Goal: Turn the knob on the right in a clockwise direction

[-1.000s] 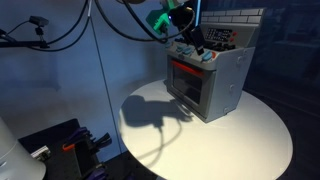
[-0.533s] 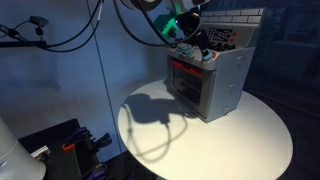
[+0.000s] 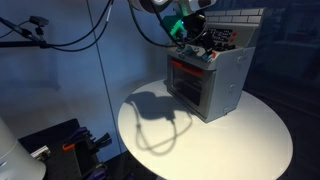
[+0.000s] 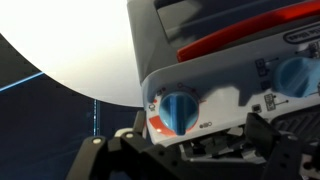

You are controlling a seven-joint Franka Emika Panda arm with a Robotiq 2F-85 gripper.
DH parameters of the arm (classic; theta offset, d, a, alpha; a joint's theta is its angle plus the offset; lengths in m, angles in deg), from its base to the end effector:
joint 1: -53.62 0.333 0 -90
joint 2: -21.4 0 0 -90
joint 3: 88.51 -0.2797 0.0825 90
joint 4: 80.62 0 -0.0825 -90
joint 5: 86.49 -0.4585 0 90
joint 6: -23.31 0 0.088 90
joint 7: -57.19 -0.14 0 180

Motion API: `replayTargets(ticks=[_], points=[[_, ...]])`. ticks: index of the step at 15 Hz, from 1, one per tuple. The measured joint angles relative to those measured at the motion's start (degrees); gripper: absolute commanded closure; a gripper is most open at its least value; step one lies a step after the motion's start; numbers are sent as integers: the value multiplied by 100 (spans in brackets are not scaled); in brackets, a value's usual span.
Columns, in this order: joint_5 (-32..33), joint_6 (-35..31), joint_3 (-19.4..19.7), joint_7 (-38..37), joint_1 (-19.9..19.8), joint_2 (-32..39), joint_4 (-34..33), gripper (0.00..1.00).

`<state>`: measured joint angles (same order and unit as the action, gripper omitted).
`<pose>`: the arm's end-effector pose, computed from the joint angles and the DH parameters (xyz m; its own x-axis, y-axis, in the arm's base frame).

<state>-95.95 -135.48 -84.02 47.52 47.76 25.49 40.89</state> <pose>0.6613 -0.1259 0.3371 0.7322 -0.4526 0.5090 -0.3999 -0.8906 -0.2167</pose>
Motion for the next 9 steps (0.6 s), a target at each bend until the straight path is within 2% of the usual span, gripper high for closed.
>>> replayTargets(ticks=[2,3,4,6,9], points=[[-9,0,-5,0,12,71,-59,3],[-9,0,-6,0,17,95,-79,12],[-10,0,-8,0,20,111,-94,13],[-10,0,-10,0,25,143,-126,29],[-10,0,-10,0,27,170,-154,27]])
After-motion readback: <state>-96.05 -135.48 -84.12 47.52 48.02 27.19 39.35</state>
